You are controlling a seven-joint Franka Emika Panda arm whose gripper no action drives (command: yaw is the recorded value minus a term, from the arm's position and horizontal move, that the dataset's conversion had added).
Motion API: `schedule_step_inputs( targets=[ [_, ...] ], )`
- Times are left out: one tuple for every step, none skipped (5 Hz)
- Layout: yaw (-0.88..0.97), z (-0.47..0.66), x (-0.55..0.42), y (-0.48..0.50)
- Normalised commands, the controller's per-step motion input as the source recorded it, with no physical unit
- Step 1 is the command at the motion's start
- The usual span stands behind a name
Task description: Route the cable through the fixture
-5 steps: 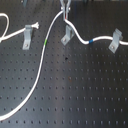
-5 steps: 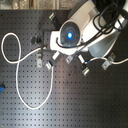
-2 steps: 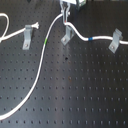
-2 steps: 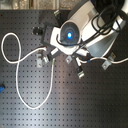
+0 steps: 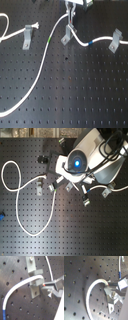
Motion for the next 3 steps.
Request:
schedule_step_inputs(
  targets=[
    [0.00,0.07,-0.321,0.141],
    [0.03,0.00,-0.075,0.133],
    [-0.09,0.18,0.118,0.360]
  ],
)
